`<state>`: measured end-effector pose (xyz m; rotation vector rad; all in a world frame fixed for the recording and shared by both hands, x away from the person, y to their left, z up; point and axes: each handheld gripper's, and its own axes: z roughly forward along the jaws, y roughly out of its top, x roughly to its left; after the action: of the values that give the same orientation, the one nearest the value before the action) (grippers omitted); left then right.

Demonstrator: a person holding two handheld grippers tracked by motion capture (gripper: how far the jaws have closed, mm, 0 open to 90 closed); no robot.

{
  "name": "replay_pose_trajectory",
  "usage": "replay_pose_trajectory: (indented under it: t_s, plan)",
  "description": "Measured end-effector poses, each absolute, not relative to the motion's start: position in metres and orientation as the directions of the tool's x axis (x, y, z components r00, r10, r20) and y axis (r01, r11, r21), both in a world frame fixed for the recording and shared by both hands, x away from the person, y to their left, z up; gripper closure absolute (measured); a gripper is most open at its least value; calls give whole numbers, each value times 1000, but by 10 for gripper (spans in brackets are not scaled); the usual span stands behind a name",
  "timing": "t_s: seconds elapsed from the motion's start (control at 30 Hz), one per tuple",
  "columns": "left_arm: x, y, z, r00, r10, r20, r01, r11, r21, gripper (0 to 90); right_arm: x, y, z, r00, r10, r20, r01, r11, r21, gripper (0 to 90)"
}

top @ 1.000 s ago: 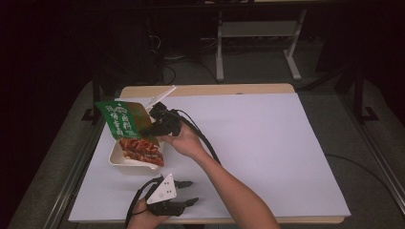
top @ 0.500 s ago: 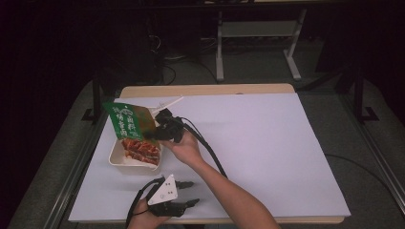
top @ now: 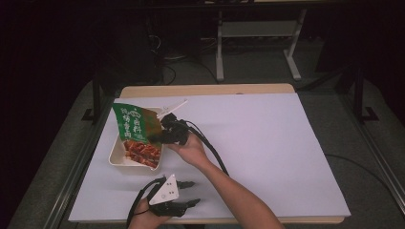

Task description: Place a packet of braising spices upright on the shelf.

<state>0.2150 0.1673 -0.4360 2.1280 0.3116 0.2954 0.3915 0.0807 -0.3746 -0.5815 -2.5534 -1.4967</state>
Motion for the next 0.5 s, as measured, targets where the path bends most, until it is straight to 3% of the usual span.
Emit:
replay_pose_trajectory:
  t_s: [0.1,0.23,0.5]
  plan:
    - [215,167,-436,938,334,90,109,-532,840,451,391,81,-373,-920,275,278,379,446,811,864]
    - [215,168,-436,937,339,86,115,-531,840,448,391,78,-370,-921,297,251,366,445,817,717]
    - [218,169,-436,931,356,74,135,-528,838,430,388,64,-359,-921,299,252,370,457,809,578]
